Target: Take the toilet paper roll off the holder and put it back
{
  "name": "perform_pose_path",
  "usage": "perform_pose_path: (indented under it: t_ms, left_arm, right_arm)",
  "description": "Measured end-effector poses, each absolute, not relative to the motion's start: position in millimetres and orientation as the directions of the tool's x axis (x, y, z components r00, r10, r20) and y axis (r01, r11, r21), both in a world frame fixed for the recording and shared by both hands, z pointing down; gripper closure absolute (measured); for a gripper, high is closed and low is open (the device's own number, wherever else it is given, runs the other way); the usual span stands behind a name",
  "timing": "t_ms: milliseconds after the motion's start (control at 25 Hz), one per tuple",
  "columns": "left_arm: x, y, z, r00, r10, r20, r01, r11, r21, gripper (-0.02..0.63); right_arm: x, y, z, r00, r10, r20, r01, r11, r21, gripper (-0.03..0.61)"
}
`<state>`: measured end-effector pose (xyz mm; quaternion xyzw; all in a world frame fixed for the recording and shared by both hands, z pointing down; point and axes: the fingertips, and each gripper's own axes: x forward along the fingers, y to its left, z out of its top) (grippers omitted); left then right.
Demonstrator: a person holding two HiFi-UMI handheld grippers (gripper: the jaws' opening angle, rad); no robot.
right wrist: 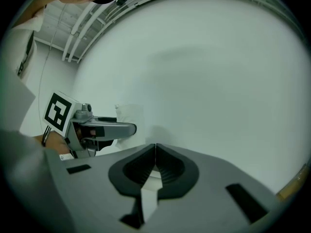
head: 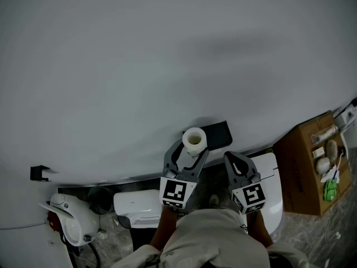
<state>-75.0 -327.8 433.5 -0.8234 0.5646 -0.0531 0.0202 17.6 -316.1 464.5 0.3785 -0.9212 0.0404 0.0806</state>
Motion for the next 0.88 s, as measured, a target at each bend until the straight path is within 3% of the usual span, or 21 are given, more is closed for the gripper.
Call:
perform_pose_path:
  t_ms: [880]
  left_arm:
    - [-60,-362,469,0.292,-0.942,0.164,-0.944,-0.311,-0.107,0.318]
  right_arm:
    - [23,-354,477,-0.756,-0.625,0.195,-0.643,0.764,-0.045,0.580]
